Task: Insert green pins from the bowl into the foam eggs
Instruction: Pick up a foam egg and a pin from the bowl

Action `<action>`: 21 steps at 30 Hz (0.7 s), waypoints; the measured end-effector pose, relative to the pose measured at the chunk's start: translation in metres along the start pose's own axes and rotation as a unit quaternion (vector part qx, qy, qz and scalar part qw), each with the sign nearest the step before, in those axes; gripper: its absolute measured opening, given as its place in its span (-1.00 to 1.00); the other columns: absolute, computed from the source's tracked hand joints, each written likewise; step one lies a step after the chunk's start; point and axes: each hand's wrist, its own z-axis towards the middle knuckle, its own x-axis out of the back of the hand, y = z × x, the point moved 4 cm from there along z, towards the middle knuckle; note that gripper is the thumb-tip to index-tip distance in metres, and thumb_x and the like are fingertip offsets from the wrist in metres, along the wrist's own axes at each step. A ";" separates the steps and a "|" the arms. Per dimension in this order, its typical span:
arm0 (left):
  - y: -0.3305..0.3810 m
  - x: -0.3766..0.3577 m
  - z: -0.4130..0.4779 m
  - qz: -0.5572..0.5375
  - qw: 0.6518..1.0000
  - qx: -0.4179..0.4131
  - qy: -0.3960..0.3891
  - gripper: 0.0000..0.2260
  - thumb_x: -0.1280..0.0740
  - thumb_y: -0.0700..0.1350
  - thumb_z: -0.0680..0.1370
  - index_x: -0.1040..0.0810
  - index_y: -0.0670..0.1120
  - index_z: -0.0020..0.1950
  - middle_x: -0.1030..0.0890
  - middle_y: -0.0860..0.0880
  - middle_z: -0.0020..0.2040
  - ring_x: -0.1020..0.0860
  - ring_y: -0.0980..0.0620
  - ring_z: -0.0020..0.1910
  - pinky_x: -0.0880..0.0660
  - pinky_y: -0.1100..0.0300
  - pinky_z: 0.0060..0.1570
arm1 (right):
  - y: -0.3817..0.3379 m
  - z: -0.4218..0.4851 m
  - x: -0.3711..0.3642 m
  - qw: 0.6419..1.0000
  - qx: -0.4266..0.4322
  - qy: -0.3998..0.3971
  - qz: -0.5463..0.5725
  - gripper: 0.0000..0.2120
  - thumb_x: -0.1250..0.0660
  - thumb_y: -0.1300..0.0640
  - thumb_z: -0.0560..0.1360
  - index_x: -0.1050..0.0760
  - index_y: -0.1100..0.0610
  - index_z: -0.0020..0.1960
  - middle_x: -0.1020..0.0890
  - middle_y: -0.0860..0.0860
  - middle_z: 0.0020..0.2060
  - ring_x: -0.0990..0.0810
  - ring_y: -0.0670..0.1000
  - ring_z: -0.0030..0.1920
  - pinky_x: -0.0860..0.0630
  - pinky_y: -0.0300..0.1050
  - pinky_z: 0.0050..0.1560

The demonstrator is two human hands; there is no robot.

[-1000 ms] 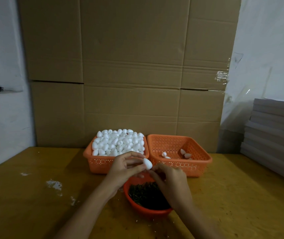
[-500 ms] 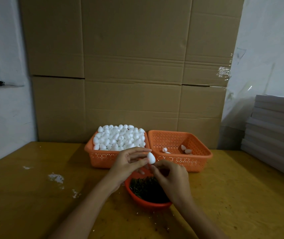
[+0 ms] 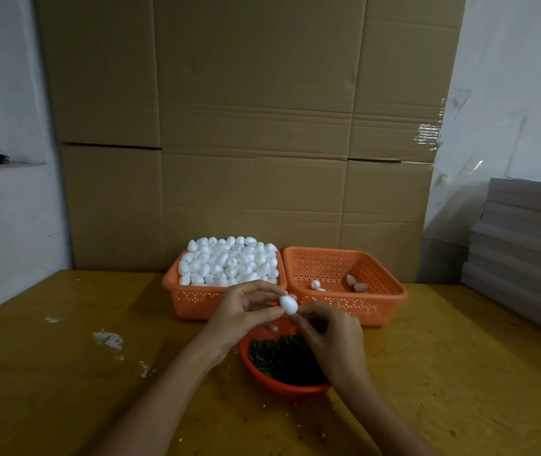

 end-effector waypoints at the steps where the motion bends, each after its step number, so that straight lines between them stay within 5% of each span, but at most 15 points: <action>1: 0.000 0.000 0.000 0.001 1.000 -0.002 -0.001 -0.79 -0.52 -0.27 0.55 -0.71 -0.06 0.14 -0.74 -0.15 0.19 -0.69 -0.16 0.22 -0.69 0.11 -0.07 | 0.000 0.000 0.000 1.000 0.000 0.000 0.000 -0.90 -0.52 0.01 0.52 -0.73 -0.09 0.03 -0.71 -0.31 -0.16 -0.68 -0.29 -0.11 -0.56 -0.37 -0.09; 21: 0.005 -0.007 0.004 0.025 0.999 -0.039 0.023 -0.61 -0.53 -0.19 0.56 -0.63 0.10 0.35 -0.74 -0.12 0.13 -0.73 -0.13 -0.03 -0.66 0.10 -0.23 | -0.004 0.000 -0.001 0.994 -0.047 -0.046 0.090 -0.94 -0.45 0.09 0.58 -0.70 0.02 0.01 -0.75 -0.15 -0.17 -0.72 -0.16 -0.11 -0.67 -0.07 0.00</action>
